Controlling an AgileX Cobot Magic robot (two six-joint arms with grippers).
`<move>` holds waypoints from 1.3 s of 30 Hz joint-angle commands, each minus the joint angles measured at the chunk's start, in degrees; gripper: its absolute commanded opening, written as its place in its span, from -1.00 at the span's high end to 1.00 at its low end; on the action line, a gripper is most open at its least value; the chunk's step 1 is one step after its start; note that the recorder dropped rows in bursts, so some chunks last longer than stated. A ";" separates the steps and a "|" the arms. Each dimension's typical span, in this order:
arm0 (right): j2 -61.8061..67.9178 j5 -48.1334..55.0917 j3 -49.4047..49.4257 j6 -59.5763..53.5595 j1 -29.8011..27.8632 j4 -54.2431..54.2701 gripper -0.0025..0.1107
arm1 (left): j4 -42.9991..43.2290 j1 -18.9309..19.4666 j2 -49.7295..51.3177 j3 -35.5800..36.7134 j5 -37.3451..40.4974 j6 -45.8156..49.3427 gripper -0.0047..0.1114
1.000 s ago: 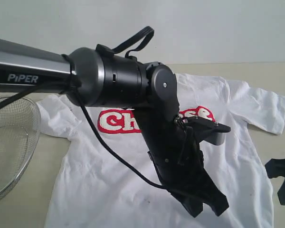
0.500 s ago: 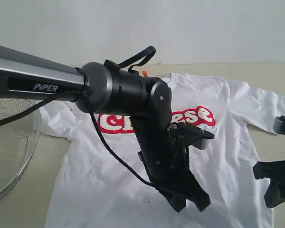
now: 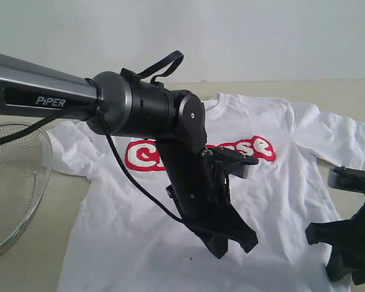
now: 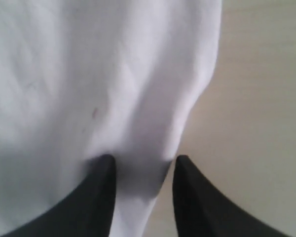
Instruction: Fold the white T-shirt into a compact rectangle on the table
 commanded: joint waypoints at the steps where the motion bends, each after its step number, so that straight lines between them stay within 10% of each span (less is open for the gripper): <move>1: 0.96 -0.90 0.15 -0.25 0.50 0.06 0.77 | 0.00 0.03 -0.12 0.20 -0.33 -0.62 0.84; 19: -6.42 3.78 -4.86 -2.63 1.44 7.44 0.96 | 0.64 0.03 -0.12 0.20 -0.22 -0.64 0.84; 34: -6.42 -4.91 -4.94 0.24 14.21 12.56 0.95 | 0.64 0.03 -0.12 0.20 1.99 -0.64 0.84; 39: -3.86 -4.68 -4.94 0.13 14.89 15.36 0.49 | 0.64 0.03 -0.12 0.20 2.24 -0.64 0.84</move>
